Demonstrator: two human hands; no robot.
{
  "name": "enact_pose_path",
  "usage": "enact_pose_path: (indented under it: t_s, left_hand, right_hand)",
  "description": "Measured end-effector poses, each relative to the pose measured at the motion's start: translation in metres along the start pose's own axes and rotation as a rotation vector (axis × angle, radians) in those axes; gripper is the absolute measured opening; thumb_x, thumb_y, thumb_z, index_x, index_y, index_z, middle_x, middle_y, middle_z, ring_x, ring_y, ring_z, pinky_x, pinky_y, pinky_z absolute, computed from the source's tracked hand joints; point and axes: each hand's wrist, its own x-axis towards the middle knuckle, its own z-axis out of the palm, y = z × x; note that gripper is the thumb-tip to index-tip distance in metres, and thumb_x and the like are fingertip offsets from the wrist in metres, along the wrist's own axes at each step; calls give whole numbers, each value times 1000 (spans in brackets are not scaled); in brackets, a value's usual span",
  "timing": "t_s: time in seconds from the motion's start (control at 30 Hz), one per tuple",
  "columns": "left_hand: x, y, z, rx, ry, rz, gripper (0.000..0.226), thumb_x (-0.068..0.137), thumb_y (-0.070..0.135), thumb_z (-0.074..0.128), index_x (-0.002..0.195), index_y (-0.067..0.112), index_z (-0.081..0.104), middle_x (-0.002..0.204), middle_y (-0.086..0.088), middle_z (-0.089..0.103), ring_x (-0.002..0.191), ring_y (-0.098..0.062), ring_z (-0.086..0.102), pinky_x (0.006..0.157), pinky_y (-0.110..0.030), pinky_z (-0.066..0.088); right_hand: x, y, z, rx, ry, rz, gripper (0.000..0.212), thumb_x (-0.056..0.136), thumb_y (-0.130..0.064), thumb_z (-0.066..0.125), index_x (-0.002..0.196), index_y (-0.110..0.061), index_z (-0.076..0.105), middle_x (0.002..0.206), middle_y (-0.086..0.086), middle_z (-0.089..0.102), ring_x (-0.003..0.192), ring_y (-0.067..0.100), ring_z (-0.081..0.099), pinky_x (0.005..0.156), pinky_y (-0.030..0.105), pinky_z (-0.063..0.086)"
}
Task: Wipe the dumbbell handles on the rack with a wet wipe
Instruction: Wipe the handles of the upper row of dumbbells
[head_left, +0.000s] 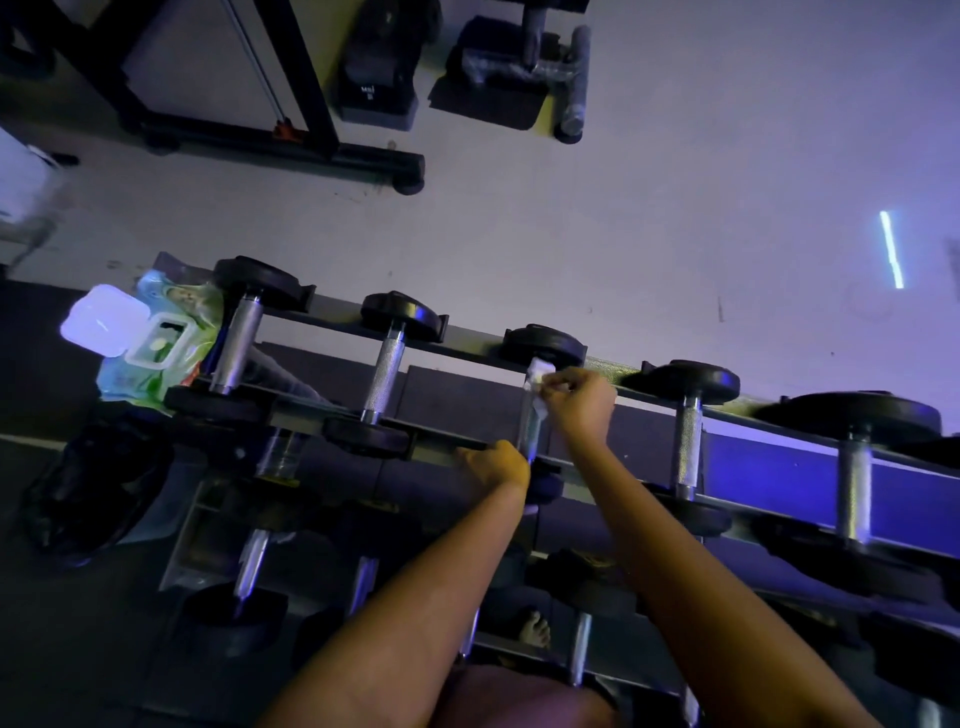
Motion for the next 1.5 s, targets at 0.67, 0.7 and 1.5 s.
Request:
enact_pose_path:
  t_s: [0.67, 0.7, 1.5]
  left_hand:
    - [-5, 0, -7, 135, -31, -29, 48, 93, 19, 40, 140, 13, 34, 126, -17, 53, 83, -37, 55, 55, -56, 57]
    - [-5, 0, -8, 130, -44, -37, 48, 93, 19, 39, 140, 14, 33, 126, -17, 53, 82, -37, 56, 54, -56, 57]
    - [13, -14, 1, 154, 3, 31, 56, 81, 32, 36, 134, 14, 38, 125, -20, 57, 96, -42, 61, 75, -55, 56]
  right_hand:
    - [26, 1, -3, 40, -43, -29, 6, 72, -7, 79, 77, -7, 76, 76, 10, 73, 66, 15, 63, 65, 32, 56]
    - [30, 1, -4, 30, -62, -23, 4, 71, -6, 78, 74, -7, 76, 77, 11, 73, 67, 15, 64, 65, 33, 58]
    - [3, 17, -2, 47, -197, 32, 19, 67, -7, 85, 63, -8, 66, 69, 2, 68, 69, 11, 63, 66, 27, 55]
